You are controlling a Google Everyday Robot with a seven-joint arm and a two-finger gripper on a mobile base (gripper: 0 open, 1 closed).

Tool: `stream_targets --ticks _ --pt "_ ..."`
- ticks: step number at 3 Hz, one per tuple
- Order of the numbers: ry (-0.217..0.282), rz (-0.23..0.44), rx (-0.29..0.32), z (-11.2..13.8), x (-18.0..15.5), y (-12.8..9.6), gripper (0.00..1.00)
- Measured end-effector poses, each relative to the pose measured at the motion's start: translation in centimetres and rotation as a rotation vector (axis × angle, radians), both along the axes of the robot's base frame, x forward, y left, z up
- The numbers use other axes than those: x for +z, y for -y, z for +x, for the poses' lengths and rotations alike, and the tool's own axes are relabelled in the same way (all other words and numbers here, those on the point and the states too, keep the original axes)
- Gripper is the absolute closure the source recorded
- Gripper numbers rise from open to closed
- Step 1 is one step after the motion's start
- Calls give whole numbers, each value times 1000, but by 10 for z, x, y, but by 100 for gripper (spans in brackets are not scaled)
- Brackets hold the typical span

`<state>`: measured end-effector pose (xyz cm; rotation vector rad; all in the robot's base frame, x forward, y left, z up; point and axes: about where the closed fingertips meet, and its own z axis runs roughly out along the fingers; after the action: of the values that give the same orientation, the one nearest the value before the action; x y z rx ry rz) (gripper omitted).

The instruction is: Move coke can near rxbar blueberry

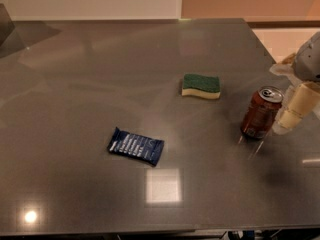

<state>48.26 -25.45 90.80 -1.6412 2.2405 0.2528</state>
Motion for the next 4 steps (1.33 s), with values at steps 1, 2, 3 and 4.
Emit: stream_targets --ticks 1,2,3,4 --pt "-7 5 10 -2 -8 0 18" --pt "-10 9 21 -3 -11 0 41" --pt "-9 22 36 -3 -8 -3 64" --pt "-15 37 63 -2 3 -21 87"
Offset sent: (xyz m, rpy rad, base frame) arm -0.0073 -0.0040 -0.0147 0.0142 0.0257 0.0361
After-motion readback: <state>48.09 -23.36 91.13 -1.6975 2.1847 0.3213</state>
